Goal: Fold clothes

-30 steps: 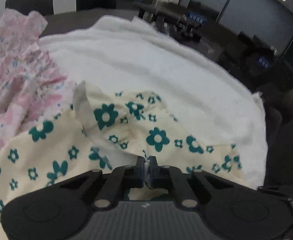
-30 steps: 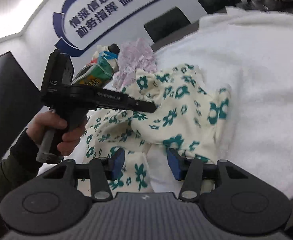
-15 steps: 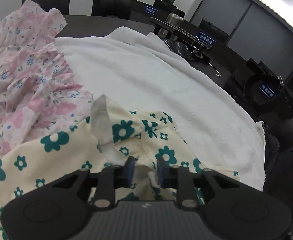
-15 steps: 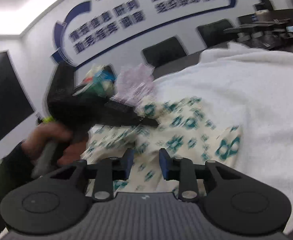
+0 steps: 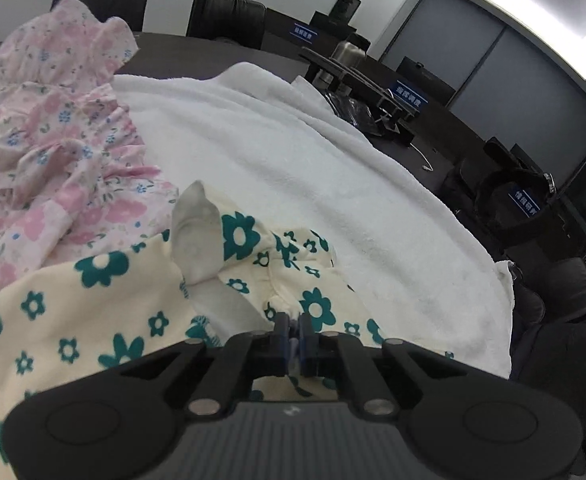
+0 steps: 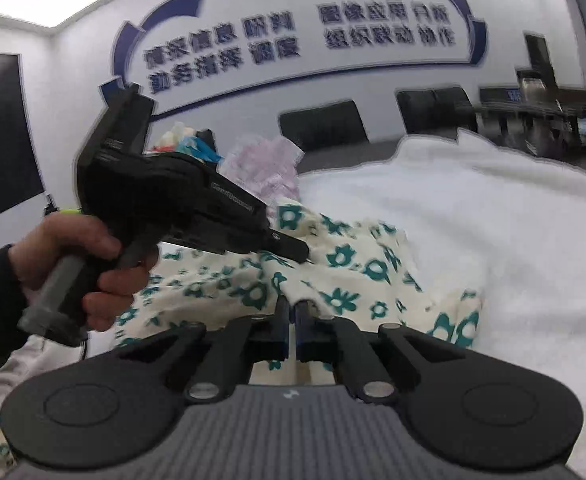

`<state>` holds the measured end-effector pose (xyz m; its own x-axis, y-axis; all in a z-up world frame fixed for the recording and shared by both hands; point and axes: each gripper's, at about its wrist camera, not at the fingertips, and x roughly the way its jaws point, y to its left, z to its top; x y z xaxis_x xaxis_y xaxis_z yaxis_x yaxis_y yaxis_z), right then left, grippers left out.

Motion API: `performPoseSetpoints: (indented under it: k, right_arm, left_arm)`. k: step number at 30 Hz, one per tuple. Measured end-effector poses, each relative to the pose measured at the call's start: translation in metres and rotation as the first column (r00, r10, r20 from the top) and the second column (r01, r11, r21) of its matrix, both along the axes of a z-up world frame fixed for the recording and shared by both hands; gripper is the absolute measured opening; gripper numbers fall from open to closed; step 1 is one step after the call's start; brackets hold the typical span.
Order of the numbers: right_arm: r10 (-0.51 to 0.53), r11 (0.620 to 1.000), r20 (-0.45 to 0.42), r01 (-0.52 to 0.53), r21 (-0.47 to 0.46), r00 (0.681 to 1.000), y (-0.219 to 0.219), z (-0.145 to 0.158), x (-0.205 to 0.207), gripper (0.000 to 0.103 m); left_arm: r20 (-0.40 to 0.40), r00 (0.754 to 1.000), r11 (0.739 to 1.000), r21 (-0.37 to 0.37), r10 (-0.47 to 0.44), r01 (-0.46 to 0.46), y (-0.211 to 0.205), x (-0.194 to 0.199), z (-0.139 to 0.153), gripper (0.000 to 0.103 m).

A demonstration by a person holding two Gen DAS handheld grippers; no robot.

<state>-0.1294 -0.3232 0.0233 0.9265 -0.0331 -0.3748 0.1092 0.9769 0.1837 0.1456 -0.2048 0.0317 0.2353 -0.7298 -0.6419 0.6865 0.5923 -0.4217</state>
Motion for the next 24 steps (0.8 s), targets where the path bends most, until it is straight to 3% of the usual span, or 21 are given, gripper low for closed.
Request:
performPoseSetpoints:
  k: [4,6,7,8,9,13,16,19,20,21,24]
  right_arm:
    - [0.016,0.983,-0.022,-0.02,-0.181,1.0,0.031,-0.001,-0.006,0.002]
    - [0.041,0.96,-0.1,-0.067,-0.273,0.994,0.047,-0.01,0.001,0.002]
    - [0.062,0.946,-0.157,-0.108,-0.305,0.986,0.053,-0.015,0.004,0.002]
    - [0.079,0.945,-0.182,-0.132,-0.298,0.98,0.054,-0.017,0.004,0.004]
    - [0.094,0.951,-0.189,-0.145,-0.275,0.977,0.053,-0.017,0.001,0.006]
    - [0.216,0.965,-0.102,-0.228,-0.131,0.971,0.033,0.01,-0.022,0.01]
    - [0.217,0.975,-0.009,-0.218,-0.046,0.976,0.015,0.028,-0.025,0.01]
    - [0.134,0.989,-0.091,-0.139,-0.046,0.987,0.006,0.015,0.008,0.008]
    - [0.137,0.988,-0.123,-0.145,-0.06,0.983,0.009,0.008,0.015,0.007]
    - [0.148,0.984,-0.146,-0.16,-0.075,0.978,0.014,0.002,0.018,0.007]
    - [0.175,0.972,-0.206,-0.203,-0.121,0.963,0.027,-0.012,0.021,0.008]
  left_arm:
    - [0.041,0.999,1.0,0.001,0.0,0.0,0.009,-0.007,-0.002,0.003]
    - [0.039,0.999,1.0,0.026,0.002,-0.003,0.015,-0.007,-0.006,0.005]
    - [0.043,0.999,0.999,0.043,0.002,-0.004,0.018,-0.008,-0.007,0.01]
    - [0.058,0.998,0.998,0.059,0.015,-0.018,0.023,-0.009,-0.007,0.021]
    - [0.074,0.997,0.997,0.074,0.028,-0.033,0.028,-0.011,-0.005,0.025]
    - [0.145,0.988,0.996,0.058,0.062,-0.071,0.045,-0.021,0.016,0.027]
    - [0.196,0.981,0.999,0.046,0.016,-0.026,0.034,-0.041,0.023,0.031]
    - [0.209,0.978,0.992,0.126,-0.021,-0.006,0.012,-0.055,0.008,0.027]
    - [0.202,0.979,0.985,0.172,-0.019,-0.016,0.007,-0.057,-0.003,0.019]
    - [0.199,0.98,0.981,0.193,-0.014,-0.025,0.007,-0.058,-0.013,0.016]
    - [0.234,0.972,0.986,0.163,-0.005,-0.034,0.019,-0.064,-0.013,0.017]
